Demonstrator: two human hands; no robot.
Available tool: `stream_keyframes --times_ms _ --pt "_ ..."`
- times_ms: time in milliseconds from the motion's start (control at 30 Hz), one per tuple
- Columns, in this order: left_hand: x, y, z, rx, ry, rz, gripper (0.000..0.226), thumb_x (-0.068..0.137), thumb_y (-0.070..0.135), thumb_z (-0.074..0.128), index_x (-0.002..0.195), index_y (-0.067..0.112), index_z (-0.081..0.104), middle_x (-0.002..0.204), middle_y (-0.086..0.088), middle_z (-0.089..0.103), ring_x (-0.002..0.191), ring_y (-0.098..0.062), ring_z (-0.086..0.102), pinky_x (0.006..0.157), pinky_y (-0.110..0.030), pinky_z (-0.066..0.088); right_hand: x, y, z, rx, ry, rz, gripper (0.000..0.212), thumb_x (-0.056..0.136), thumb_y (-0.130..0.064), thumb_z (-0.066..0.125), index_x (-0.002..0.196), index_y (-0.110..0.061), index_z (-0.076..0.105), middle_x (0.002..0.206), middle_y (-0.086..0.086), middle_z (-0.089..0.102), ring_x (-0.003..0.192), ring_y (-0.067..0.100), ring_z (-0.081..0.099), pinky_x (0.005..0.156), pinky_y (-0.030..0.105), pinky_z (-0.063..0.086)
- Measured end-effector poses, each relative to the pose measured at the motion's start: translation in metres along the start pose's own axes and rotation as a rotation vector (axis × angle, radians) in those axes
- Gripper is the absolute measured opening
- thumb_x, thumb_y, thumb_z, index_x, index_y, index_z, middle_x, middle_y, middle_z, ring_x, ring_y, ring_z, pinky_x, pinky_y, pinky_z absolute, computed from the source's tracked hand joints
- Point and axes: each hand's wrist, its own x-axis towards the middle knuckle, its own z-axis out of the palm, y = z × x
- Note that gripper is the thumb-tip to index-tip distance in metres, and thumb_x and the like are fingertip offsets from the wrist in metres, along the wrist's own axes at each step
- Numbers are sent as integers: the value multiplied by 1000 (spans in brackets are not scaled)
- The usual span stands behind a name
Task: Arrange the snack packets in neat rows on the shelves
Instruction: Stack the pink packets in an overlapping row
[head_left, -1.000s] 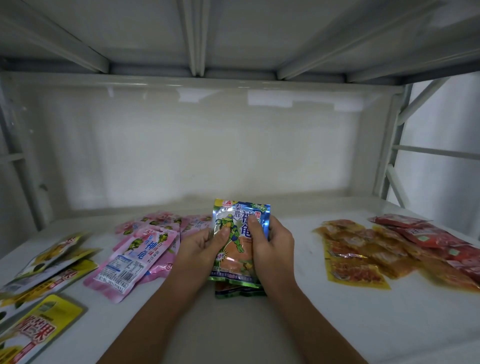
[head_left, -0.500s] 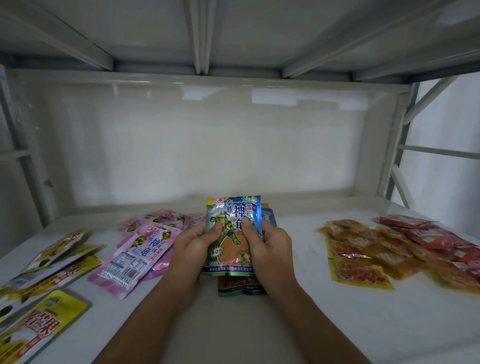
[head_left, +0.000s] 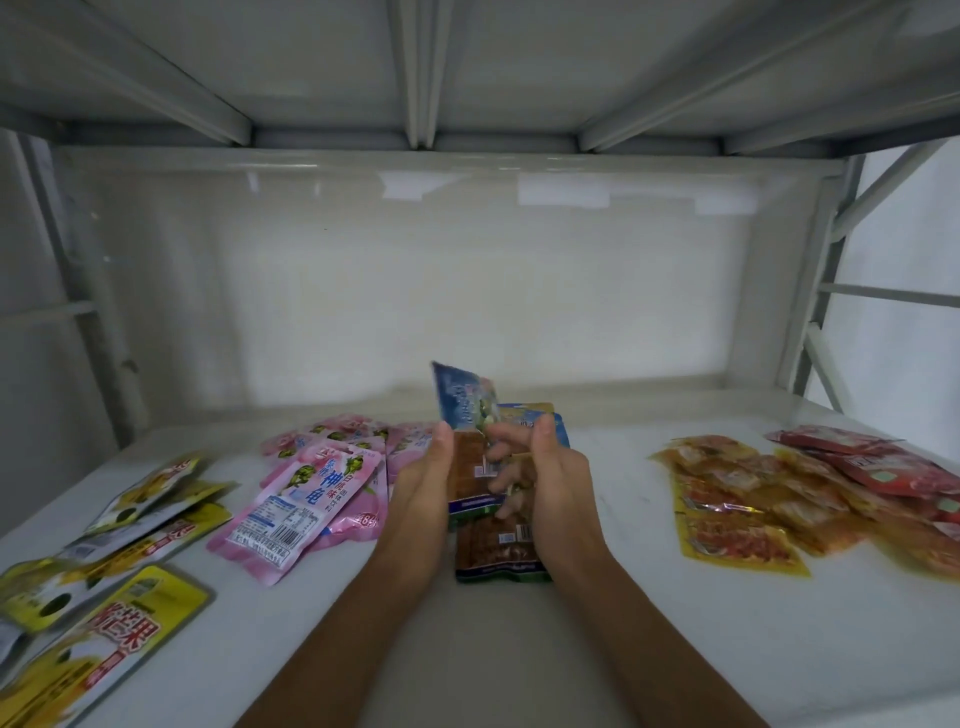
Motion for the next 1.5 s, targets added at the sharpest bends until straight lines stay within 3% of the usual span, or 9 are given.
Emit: stream_keyframes --times_ms 133,400,600,700,833,1133,1267,1367,1500 --pt "8 -1 -5 -67 27 -77 36 100 41 57 99 14 80 106 -17 79 103 -38 75 92 -46 58 1 6 -3 -227 89 -208 10 100 -16 69 102 -22 76 87 -7 72 78 9 68 67 19 54" --pt "3 -11 -18 165 -43 -36 26 104 26 60 96 7 76 96 -18 79 88 -31 75 88 -45 59 8 10 -6 -181 135 -74 24 95 -30 75 117 -23 70 86 1 73 83 21 74 80 53 61" --pt "5 -14 -20 54 43 -58 17 100 18 68 98 3 76 99 -22 78 87 -31 74 82 -42 61 13 12 -8 -155 197 -56 33 91 -13 79 122 -16 69 82 4 74 80 24 75 78 51 63" --pt "-2 -7 -17 110 206 34 12 96 9 73 92 -1 75 90 -19 79 77 -26 76 70 -36 62 6 7 -4 -155 181 -35 5 93 -14 78 96 -14 74 80 8 76 79 29 76 75 54 63" --pt "-28 7 -23 136 299 82 12 95 7 74 84 3 75 84 -18 78 75 -26 76 68 -38 63 -10 -6 6 -183 134 6 31 96 -15 73 70 -10 58 67 12 69 70 33 73 64 51 61" --pt "-84 56 -76 274 423 102 18 101 20 69 88 9 74 80 -6 79 70 -17 75 61 -32 60 -51 -48 78 -156 -38 62 24 101 -27 63 93 -4 61 86 18 74 81 36 74 75 56 61" --pt "-82 68 -111 372 504 84 26 102 28 68 83 10 69 70 -2 73 55 -8 65 47 -20 44 -45 -47 119 -181 -102 56 20 106 -19 58 92 -4 57 89 23 69 77 32 71 68 42 59" --pt "-77 79 -139 391 600 38 25 101 31 69 85 12 74 80 -9 78 70 -22 75 57 -38 57 -33 -53 153 -174 -198 97 20 106 -8 57 88 -17 59 85 10 70 63 5 70 57 23 57" --pt "-89 116 -161 455 707 -17 37 100 37 66 82 5 72 77 -11 76 70 -21 74 65 -38 59 -31 -77 194 -360 -340 85 13 107 -19 55 95 -17 62 83 -1 65 74 17 67 70 24 53"
